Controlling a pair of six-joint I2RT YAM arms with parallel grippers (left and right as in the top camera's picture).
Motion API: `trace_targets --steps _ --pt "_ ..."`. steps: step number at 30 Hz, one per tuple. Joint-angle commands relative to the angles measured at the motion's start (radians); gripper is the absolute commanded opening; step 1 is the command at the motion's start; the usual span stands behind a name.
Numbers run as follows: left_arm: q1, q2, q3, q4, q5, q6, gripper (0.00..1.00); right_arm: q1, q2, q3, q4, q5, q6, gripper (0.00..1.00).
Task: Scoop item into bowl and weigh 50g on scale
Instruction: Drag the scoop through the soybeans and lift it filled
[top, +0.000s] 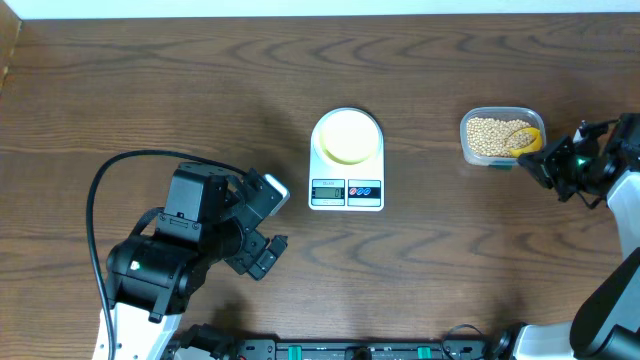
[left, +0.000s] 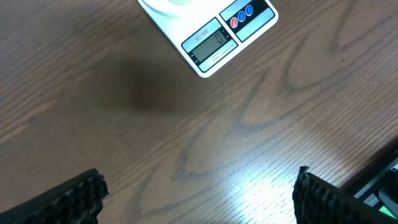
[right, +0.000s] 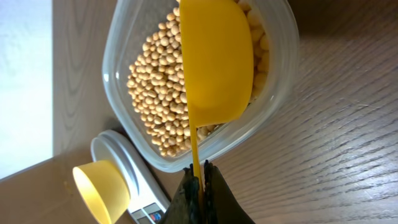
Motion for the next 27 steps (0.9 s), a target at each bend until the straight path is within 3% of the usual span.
trace_targets --steps 1,11,27 --pt "0.006 0.002 0.033 -0.002 -0.006 0.006 0.98 -0.032 0.007 -0.012 -0.007 -0.060 -0.018 0.01" --pt "0.006 0.002 0.033 -0.002 -0.006 0.006 0.98 -0.098 0.007 -0.012 -0.003 -0.259 -0.089 0.01" --pt "0.006 0.002 0.033 -0.002 -0.006 0.005 0.98 -0.098 0.007 -0.012 0.000 -0.392 -0.150 0.01"
